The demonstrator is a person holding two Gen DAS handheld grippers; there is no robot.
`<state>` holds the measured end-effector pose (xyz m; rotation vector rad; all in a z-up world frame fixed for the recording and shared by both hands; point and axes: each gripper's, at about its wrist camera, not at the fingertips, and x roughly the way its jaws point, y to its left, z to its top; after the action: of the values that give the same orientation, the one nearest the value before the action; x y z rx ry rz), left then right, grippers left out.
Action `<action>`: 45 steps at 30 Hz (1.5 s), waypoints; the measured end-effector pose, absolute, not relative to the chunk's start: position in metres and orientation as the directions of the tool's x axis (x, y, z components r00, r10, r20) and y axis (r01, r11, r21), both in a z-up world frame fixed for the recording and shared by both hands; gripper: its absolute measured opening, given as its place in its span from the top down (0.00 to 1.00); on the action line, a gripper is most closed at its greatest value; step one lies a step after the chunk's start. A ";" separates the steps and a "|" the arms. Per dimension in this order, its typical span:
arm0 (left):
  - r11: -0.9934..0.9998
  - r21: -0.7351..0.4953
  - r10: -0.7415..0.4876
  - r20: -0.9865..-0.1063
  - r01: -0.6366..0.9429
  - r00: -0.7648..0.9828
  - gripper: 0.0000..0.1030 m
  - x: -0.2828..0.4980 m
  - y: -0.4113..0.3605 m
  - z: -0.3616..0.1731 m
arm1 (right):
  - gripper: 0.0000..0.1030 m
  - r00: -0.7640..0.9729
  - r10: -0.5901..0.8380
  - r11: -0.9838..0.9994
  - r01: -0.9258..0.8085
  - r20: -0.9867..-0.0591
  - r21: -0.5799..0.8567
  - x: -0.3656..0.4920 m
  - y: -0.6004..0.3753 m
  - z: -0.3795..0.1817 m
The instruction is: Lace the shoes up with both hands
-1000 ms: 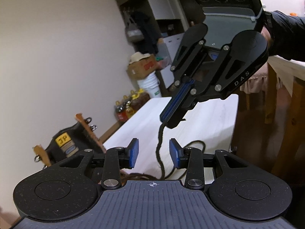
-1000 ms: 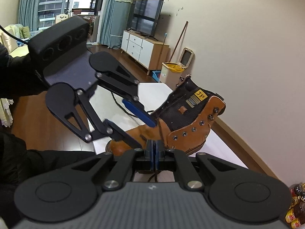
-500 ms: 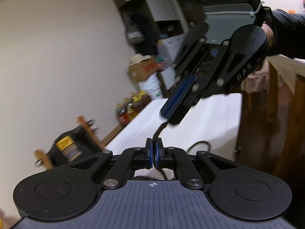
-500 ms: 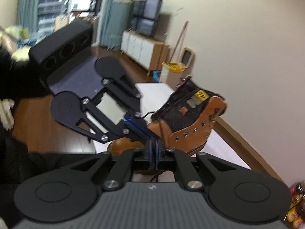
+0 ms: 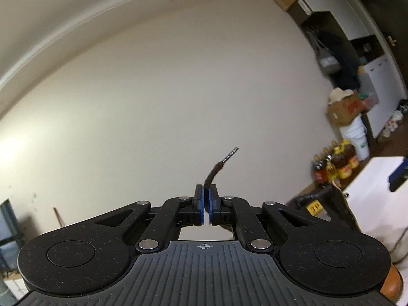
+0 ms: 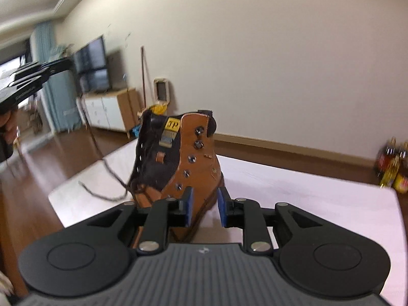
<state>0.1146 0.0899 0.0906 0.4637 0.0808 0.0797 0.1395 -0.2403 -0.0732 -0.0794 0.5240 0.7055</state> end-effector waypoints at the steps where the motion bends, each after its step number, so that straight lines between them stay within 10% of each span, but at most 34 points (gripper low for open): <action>1: 0.891 0.453 0.081 -0.079 -0.037 0.994 0.97 0.116 0.087 0.086 | 0.77 0.639 0.604 0.771 -0.621 -0.476 0.144 0.143 -0.235 -0.077; 14: 0.933 0.341 -0.043 -0.217 0.117 0.975 0.97 0.109 0.089 0.056 | 0.74 0.607 0.610 0.787 -0.537 -0.509 0.302 0.157 -0.194 -0.107; 30: 0.807 0.459 0.411 0.016 -0.372 0.911 0.97 0.049 0.153 0.100 | 0.74 0.641 0.593 0.803 -0.516 -0.487 0.299 0.151 -0.199 -0.119; 45: 0.814 0.551 -0.025 -0.283 0.184 0.959 0.97 0.110 0.045 0.025 | 0.80 0.611 0.600 0.799 -0.491 -0.516 0.347 0.175 -0.184 -0.118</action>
<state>0.1097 0.0449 0.0251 0.6112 0.2703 -0.1134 0.1754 -0.1840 -0.1176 0.1771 0.6600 0.6330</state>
